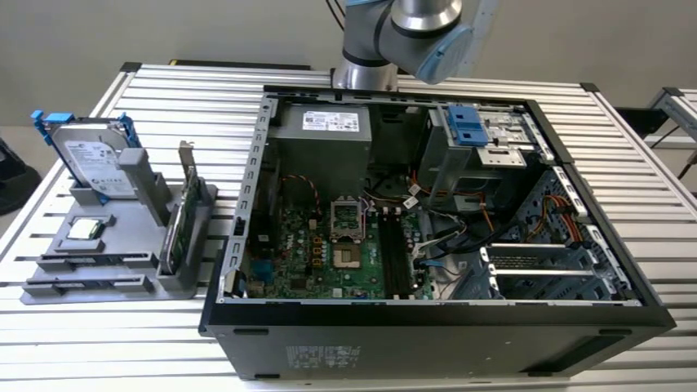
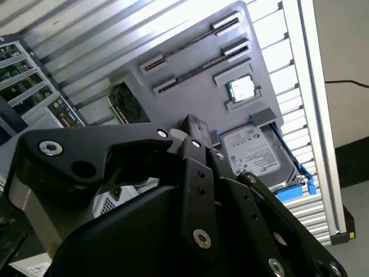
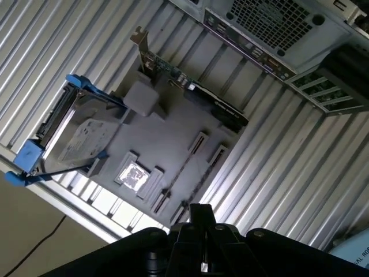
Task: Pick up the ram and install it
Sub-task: 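Reach for the ram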
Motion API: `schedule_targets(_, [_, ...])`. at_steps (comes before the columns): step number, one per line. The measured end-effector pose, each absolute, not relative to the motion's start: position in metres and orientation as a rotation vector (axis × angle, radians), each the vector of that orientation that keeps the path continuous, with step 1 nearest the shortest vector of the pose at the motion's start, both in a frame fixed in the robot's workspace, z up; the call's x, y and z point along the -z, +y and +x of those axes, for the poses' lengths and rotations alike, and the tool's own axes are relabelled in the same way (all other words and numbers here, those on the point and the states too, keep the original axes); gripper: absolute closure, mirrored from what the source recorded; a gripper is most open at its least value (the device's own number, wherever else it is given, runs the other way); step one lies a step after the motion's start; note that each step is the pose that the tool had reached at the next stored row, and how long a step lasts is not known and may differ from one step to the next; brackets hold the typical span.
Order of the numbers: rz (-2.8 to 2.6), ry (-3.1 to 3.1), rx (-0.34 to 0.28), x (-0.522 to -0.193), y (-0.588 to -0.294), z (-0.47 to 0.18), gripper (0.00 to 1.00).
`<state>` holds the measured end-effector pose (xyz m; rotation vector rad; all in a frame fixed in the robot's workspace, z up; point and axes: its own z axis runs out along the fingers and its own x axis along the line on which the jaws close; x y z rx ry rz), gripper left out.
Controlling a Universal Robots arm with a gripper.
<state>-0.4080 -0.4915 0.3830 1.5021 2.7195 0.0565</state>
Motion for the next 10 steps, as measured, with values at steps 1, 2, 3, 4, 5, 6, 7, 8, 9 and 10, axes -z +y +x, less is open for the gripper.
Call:
schedule_targets(1, [1.52,2.709,-0.056,-0.383,-0.4915,-0.408,1.0])
schedule_targets(2, [1.537,2.699,-0.056,-0.383,-0.4915,-0.4081,1.0])
schedule_targets(3, [1.554,2.689,-0.055,-0.383,-0.4915,-0.4081,1.0])
schedule_targets(4, [1.571,2.679,-0.055,-0.383,-0.4915,-0.4081,1.0])
schedule_targets(5, [1.588,2.669,-0.054,-0.3832,-0.4915,-0.4081,1.0])
schedule_targets(6, [1.604,2.659,-0.054,-0.3831,-0.4915,-0.4081,1.0])
schedule_targets(7, [1.621,2.648,-0.054,-0.3831,-0.4915,-0.4082,1.0])
schedule_targets(8, [1.638,2.638,-0.053,-0.3831,-0.4915,-0.4082,1.0])
schedule_targets(9, [1.655,2.627,-0.053,-0.383,-0.4915,-0.4083,1.0])
schedule_targets(10, [1.672,2.616,-0.053,-0.383,-0.4915,-0.4083,1.0])
